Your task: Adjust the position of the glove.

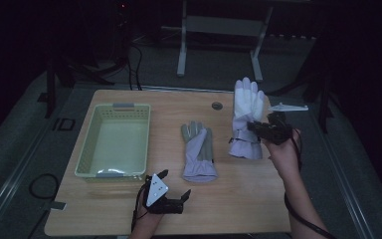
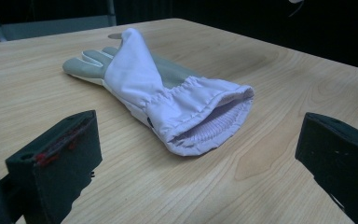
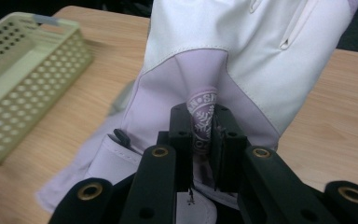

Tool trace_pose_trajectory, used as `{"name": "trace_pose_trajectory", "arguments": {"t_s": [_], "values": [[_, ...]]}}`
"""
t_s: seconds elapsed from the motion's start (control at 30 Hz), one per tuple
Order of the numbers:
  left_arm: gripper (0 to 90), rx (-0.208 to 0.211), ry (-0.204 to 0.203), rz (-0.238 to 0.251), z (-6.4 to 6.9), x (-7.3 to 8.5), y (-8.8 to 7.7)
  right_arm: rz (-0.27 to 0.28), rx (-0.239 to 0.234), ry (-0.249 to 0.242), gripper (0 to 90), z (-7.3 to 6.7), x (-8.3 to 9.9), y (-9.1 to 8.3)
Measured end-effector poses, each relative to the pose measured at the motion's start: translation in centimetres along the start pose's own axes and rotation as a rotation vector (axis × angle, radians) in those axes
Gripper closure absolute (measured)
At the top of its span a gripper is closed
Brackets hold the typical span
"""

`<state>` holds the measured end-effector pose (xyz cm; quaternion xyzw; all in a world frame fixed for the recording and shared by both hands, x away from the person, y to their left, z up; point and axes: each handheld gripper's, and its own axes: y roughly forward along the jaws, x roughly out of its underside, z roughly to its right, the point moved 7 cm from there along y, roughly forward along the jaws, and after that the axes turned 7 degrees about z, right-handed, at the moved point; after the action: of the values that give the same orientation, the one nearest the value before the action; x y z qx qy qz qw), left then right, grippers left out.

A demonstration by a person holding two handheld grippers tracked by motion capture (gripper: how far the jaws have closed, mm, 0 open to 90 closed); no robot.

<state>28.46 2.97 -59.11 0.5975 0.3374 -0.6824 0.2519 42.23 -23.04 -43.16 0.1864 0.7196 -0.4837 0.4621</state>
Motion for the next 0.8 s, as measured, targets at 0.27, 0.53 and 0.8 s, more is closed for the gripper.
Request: {"name": "trace_pose_trajectory", "arguments": {"t_s": [0.27,0.53,0.8], "values": [[0.3,0.002,-0.004,0.0,0.0,0.0,0.0,0.003,-0.055,-0.021,80.2,-5.4,-0.2,2.2],[0.3,0.003,0.0,-0.002,0.0,0.0,0.0,-0.062,-0.09,-0.022,80.2,-9.2,1.4,5.2],[0.3,0.005,-0.001,0.0,0.0,0.0,0.0,-0.125,-0.088,0.01,79.9,-10.9,3.4,8.1]]}}
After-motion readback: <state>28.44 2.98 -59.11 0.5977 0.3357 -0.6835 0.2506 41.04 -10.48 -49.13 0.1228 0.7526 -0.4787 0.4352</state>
